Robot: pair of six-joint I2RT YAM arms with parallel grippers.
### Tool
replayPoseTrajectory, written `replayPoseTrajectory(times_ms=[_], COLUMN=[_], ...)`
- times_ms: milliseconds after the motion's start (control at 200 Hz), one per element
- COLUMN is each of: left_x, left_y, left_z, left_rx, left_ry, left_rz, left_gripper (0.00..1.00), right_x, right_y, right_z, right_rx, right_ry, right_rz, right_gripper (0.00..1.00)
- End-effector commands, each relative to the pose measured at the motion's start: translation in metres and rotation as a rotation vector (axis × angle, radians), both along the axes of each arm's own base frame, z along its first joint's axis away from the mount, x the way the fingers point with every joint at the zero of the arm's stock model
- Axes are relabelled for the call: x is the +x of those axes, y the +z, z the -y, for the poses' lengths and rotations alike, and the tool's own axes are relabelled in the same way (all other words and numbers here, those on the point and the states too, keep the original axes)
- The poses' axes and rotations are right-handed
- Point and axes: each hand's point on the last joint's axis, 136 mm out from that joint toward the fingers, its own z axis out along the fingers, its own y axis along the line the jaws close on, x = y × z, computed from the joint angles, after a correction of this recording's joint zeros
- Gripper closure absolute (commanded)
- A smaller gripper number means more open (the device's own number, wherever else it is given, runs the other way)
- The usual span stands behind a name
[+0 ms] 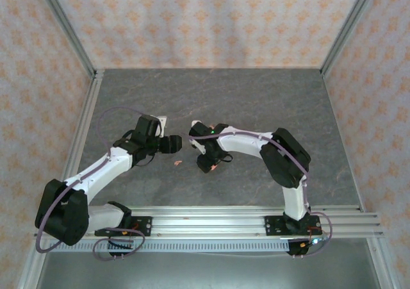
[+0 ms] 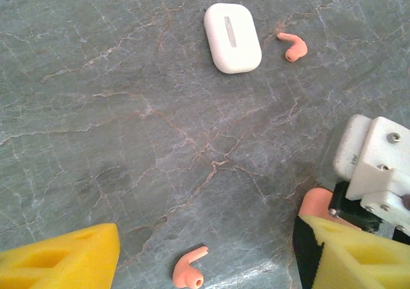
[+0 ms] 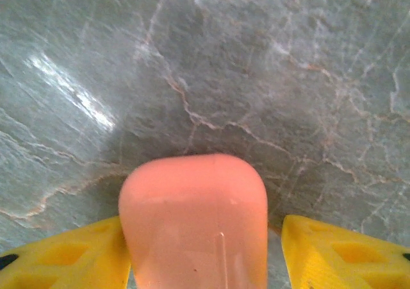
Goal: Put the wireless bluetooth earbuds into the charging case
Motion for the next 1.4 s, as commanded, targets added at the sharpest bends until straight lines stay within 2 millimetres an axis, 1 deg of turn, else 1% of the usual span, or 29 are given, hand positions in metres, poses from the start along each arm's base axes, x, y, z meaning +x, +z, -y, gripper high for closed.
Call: replayPoseTrajectory(times_ms=[0,135,255,340,410,490,560,635,726,796,846,966,1026,1081,1156,1231,1306,1396], left_x=[0.004,0.004,0.004,0.004,0.004,0.003,0.002,0.002,0.002,0.002,0.001,-0.005,-0.011,-0.019,-0.033,-0.044,-0.053,-0.063], left_y=[0.007,0.007,0.008,0.008,0.010,0.011,0.012,0.013,0.018,0.028,0.038,0.071,0.090,0.108,0.125,0.133,0.135,0.128], left_z=[0.002,0.002,0.003,0.003,0.003,0.003,0.000,-0.004,-0.010,-0.014,-0.014,-0.005,0.004,0.013,0.025,0.032,0.039,0.049], left_rx=[-0.037,-0.047,-0.050,-0.051,-0.052,-0.051,-0.046,-0.053,-0.082,-0.109,-0.134,-0.172,-0.196,-0.229,-0.263,-0.280,-0.319,-0.378], left_ry=[0.013,0.015,0.014,0.013,0.010,0.007,0.015,0.025,0.036,0.037,0.024,-0.073,-0.149,-0.229,-0.340,-0.420,-0.485,-0.563], left_rz=[-0.011,-0.013,-0.014,-0.014,-0.011,-0.010,-0.010,-0.012,-0.010,0.004,0.024,0.105,0.159,0.208,0.246,0.250,0.229,0.161], left_gripper=[0.28,0.28,0.28,0.28,0.28,0.29,0.28,0.28,0.28,0.28,0.29,0.29,0.28,0.28,0.29,0.29,0.28,0.28], right_x=[-0.019,-0.022,-0.023,-0.023,-0.021,-0.020,-0.017,-0.013,-0.008,-0.005,-0.003,0.002,0.004,0.005,0.005,0.005,0.002,-0.002], right_y=[-0.007,-0.005,-0.007,-0.009,-0.009,-0.004,0.003,0.016,0.033,0.050,0.063,0.098,0.115,0.129,0.144,0.153,0.162,0.172], right_z=[0.027,0.030,0.032,0.031,0.032,0.030,0.029,0.027,0.024,0.022,0.020,0.014,0.010,0.006,0.001,-0.004,-0.010,-0.020], right_rx=[-0.092,-0.092,-0.098,-0.102,-0.103,-0.091,-0.067,-0.026,0.017,0.049,0.078,0.160,0.198,0.233,0.274,0.292,0.298,0.297], right_ry=[0.021,0.024,0.026,0.026,0.025,0.028,0.036,0.045,0.065,0.082,0.096,0.126,0.140,0.151,0.169,0.185,0.212,0.254], right_rz=[-0.043,-0.047,-0.051,-0.051,-0.045,-0.027,0.004,0.055,0.113,0.157,0.194,0.281,0.314,0.341,0.365,0.370,0.382,0.418], right_gripper=[0.37,0.32,0.33,0.41,0.51,0.60,0.65,0.69,0.73,0.75,0.76,0.76,0.76,0.76,0.75,0.75,0.75,0.75])
